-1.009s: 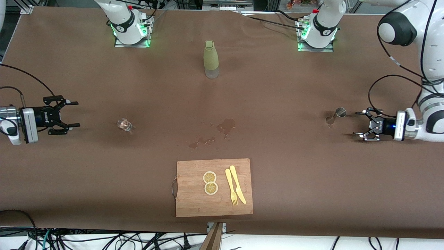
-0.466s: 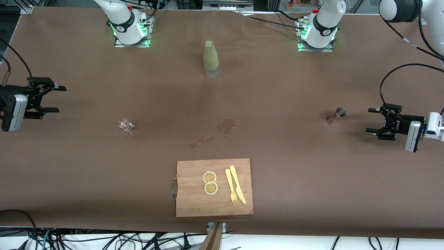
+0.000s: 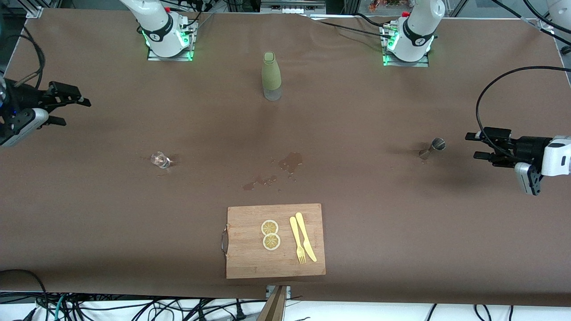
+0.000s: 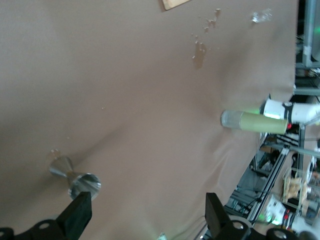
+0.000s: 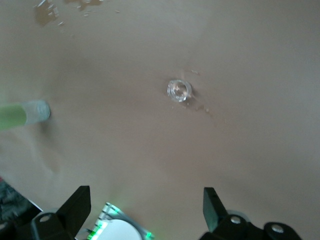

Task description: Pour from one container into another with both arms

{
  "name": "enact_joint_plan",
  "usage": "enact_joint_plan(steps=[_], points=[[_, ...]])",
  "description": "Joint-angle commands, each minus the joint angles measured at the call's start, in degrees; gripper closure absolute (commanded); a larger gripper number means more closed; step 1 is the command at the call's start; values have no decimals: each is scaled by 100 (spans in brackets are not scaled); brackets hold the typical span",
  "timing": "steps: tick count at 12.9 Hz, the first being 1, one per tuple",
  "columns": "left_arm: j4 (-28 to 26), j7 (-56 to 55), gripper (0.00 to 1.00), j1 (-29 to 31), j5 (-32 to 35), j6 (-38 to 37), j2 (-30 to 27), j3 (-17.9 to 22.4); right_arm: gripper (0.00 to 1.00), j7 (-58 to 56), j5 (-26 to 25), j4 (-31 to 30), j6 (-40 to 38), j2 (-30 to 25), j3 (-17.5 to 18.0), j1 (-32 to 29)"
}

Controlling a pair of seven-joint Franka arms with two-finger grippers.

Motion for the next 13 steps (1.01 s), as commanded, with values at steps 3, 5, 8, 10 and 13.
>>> enact_joint_plan(steps=[3,5,8,10,13], points=[[-116,-1934,0,-560,589,246,-616,-117,0,2696,-1103,-660,232,-681,33,806],[102,-2377,0,-623,1289,317,-854,-528,0,2718,-1296,-669,415,-725,244,807],[561,-2116,0,-675,2775,579,-950,-1136,0,2727,-1254,-556,696,-777,175,650],[605,-2061,0,-667,2814,651,-1030,-1137,0,2718,-1218,-424,803,-769,165,308],[728,-2315,0,-597,2876,668,-1144,-1137,0,2779,-1157,-328,759,-708,165,280]])
